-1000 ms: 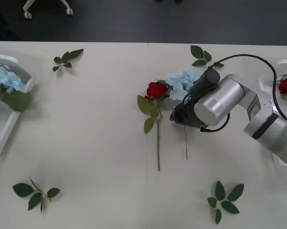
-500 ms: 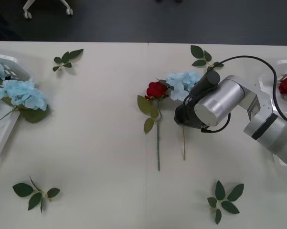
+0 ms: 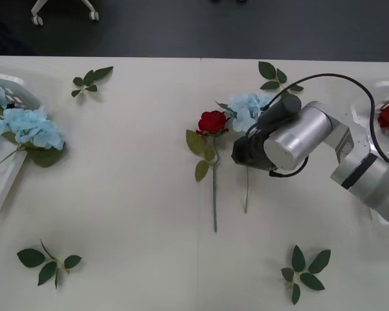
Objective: Put the red flowers into the right box and the blue flowers into the left box
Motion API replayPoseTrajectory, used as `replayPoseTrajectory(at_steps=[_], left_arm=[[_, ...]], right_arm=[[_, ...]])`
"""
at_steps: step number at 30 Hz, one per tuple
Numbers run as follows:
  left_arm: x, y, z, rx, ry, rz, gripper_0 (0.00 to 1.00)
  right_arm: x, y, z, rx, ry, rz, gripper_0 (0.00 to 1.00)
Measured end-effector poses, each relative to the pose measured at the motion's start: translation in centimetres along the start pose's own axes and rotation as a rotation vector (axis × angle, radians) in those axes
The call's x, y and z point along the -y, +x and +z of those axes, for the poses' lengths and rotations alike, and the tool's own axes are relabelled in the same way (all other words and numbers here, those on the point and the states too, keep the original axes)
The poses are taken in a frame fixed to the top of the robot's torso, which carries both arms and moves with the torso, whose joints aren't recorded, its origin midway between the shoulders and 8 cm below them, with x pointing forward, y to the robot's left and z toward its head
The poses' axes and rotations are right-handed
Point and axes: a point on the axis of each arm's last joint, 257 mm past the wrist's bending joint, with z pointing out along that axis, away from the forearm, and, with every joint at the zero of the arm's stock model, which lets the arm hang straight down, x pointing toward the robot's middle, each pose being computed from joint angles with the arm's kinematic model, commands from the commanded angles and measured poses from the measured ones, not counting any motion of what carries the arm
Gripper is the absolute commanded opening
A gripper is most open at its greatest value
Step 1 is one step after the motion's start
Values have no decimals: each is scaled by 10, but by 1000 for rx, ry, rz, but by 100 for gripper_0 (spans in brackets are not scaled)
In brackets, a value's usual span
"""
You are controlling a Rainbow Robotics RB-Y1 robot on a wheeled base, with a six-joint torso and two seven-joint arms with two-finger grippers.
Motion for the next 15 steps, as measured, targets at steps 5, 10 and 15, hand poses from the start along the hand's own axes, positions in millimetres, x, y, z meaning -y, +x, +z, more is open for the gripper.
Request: replayPoseTrajectory(at_steps=[5, 10, 15], left_arm=[[20, -8, 8, 34, 66, -21, 100], [51, -5, 17, 19, 166, -25, 100], [78, -4, 17, -7, 242, 58, 100]], right_arm=[[-36, -17, -41, -27, -142, 84, 0], [-47, -39, -100, -42, -222, 40, 0], [-42, -55, -142, -43, -285, -131, 0]])
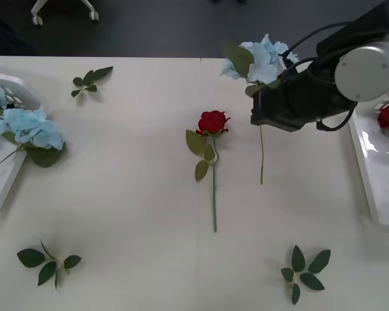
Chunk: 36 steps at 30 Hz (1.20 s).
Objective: Put the red flowers into the right box and the blue flowers into the left box
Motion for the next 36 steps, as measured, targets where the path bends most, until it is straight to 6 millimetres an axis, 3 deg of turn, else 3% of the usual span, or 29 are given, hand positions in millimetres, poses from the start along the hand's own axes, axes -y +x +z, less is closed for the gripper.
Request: replayPoseTrajectory(at_steps=[4, 10, 15, 19, 23, 29, 36], left_arm=[[16, 7, 1, -30, 58, 93, 100], [44, 18, 12, -35, 171, 111, 100], [66, 21, 29, -38, 263, 134, 100], [79, 18, 40, -35, 314, 160, 100], [92, 16, 53, -43, 353, 199, 100], [116, 17, 78, -30, 390, 245, 100], [143, 27, 113, -25, 440, 253, 100]], right_arm=[[-7, -11, -22, 15, -62, -82, 0], [-9, -19, -40, 46, -96, -456, 0], [-40, -40, -53, 167, -230, -589, 0], [-60, -46, -59, 259, -347, -716, 0], [-80, -33, -69, 310, -497, -805, 0], [-124, -12, -100, 354, -753, -795, 0], [-157, -7, -104, 403, -834, -799, 0]])
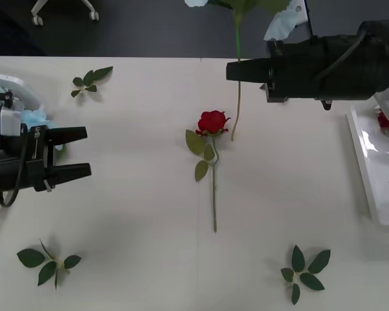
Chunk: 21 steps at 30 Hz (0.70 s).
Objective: Put the red flowers into the right box and the blue flowers into the left box
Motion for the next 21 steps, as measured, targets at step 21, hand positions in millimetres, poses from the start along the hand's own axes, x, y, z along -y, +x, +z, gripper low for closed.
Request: replayPoseTrajectory(at_steps=[21], left_arm=[[10, -6, 88, 29, 59, 5, 100]], right_arm=[[-32, 29, 158, 36, 32, -69, 0]])
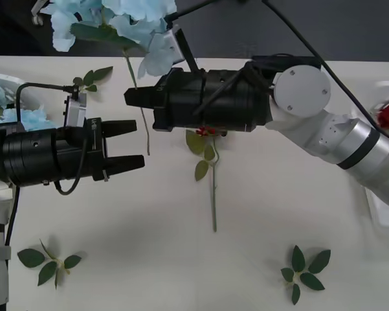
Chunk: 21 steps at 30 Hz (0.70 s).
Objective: Put the red flowers into the right box and the blue flowers into the left box
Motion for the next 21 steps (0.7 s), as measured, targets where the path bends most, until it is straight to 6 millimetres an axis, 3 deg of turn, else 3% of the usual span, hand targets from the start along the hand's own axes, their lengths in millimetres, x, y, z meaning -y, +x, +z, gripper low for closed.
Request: replayPoseTrajectory(at_steps=[3, 4, 6, 7, 8, 11, 21], left_arm=[[-3, -1, 6, 16, -18, -8, 100], [-4, -2, 8, 22, -22, -10, 86], [-5, -3, 10, 27, -24, -11, 38], [-4, -3, 11, 26, -22, -11, 32], [-3, -2, 12, 25, -18, -11, 18], [-1, -1, 15, 21, -9, -11, 2], [-1, -1, 15, 21, -8, -11, 0]], right_arm=[[-6, 4, 12, -10, -7, -20, 0], [-7, 6, 15, -14, -9, -18, 0], [-8, 8, 19, -18, -11, -1, 0], [-8, 9, 21, -19, -10, 8, 0], [-7, 9, 23, -18, -10, 18, 0], [-4, 12, 25, -18, -5, 35, 0], [3, 15, 25, -24, 8, 45, 0]])
